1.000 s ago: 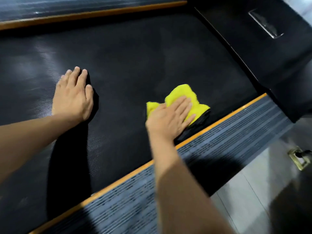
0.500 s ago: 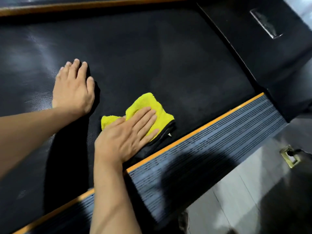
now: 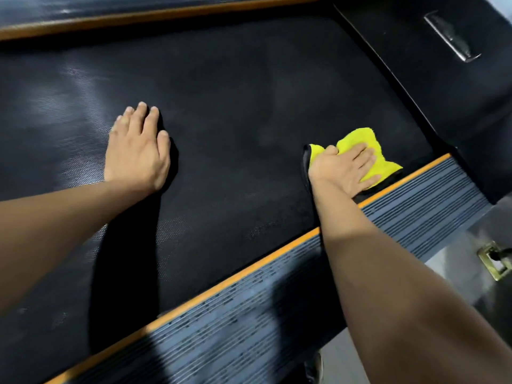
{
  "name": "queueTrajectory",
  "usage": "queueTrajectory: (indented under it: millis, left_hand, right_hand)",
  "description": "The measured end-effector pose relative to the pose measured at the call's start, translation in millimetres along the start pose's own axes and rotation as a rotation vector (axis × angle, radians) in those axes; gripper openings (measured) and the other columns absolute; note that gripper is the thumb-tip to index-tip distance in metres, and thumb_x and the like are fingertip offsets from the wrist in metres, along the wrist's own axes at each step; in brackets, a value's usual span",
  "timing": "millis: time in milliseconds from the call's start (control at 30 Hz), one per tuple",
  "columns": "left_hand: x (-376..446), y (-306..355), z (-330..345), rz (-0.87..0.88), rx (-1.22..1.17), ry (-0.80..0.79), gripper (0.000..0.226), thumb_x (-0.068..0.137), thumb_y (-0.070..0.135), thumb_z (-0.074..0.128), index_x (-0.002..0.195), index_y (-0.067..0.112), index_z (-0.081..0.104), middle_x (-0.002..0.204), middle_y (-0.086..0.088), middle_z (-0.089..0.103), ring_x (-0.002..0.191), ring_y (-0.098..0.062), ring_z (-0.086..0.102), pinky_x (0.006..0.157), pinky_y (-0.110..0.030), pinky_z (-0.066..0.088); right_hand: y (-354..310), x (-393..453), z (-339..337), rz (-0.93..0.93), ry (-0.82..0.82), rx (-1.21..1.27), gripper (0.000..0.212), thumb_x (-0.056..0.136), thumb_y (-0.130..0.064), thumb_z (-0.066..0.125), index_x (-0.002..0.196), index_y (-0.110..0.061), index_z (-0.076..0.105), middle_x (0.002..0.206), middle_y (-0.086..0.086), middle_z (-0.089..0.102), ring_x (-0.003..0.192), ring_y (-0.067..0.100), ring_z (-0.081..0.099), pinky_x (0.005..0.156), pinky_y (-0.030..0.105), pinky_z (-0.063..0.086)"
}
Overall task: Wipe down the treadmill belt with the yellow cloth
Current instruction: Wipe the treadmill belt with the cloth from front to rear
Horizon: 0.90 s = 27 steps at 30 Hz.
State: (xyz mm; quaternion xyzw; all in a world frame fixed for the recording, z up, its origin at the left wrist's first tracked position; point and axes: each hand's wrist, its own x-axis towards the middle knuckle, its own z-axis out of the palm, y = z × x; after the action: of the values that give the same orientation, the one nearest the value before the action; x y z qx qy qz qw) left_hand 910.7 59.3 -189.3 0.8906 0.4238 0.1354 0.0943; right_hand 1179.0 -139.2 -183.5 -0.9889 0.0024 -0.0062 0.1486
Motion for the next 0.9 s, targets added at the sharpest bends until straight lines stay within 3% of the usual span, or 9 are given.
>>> queueTrajectory:
  millis: [133,267,467,667,900]
  left_hand:
    - [-1.4,-1.7,-2.3,-0.007,-0.047,-0.028,0.06,0.102,0.035,0.025,0.152,0.003,0.032,0.16,-0.023,0.029,0.149,-0.041,0.023,0.124,-0.049,0.015]
    - [-15.7,-7.2,-16.2,0.081,-0.027,-0.082,0.064,0.1,0.035,0.027,0.152,-0.003,0.031,0.159,-0.027,0.03,0.147,-0.046,0.027,0.123,-0.053,0.019]
    - [-73.2,-31.1,-35.9,0.041,0.023,-0.128,0.065,0.1,0.04,0.023,0.155,0.006,0.031,0.163,-0.02,0.027,0.151,-0.04,0.023,0.124,-0.049,0.017]
    - [-72.9,-91.3,-61.0,-0.076,0.096,-0.1,0.067,0.099,0.044,0.023,0.156,0.009,0.032,0.163,-0.019,0.027,0.151,-0.037,0.022,0.125,-0.048,0.016]
    - [-27.2,-138.5,-62.8,-0.061,0.141,-0.136,0.07,0.095,0.051,0.018,0.157,0.02,0.03,0.164,-0.015,0.027,0.151,-0.037,0.023,0.125,-0.047,0.014]
  right_hand:
    - [2.1,-1.5,-14.1,-0.072,-0.012,-0.001,0.067,0.098,-0.037,0.029,0.158,-0.015,0.011,0.167,0.005,0.007,0.153,0.019,-0.001,0.121,0.053,-0.009]
    - [7.6,-27.5,-15.8,-0.276,-0.066,0.005,0.061,0.1,-0.028,0.033,0.158,-0.016,0.017,0.166,0.006,0.012,0.153,0.02,0.005,0.123,0.05,-0.002]
    - [-5.6,-128.8,-7.6,-0.781,-0.126,-0.014,0.065,0.094,-0.03,0.037,0.156,-0.017,0.024,0.163,0.01,0.023,0.151,0.024,0.019,0.123,0.05,0.008]
    - [-22.1,-236.6,-7.7,-1.221,-0.288,-0.013,0.066,0.093,-0.035,0.033,0.157,-0.022,0.021,0.165,0.0,0.018,0.153,0.016,0.013,0.123,0.048,0.013]
    - [-68.9,-224.2,12.0,-1.27,-0.318,-0.012,0.064,0.096,-0.037,0.026,0.158,-0.025,0.016,0.165,-0.005,0.013,0.153,0.01,0.006,0.124,0.045,0.007]
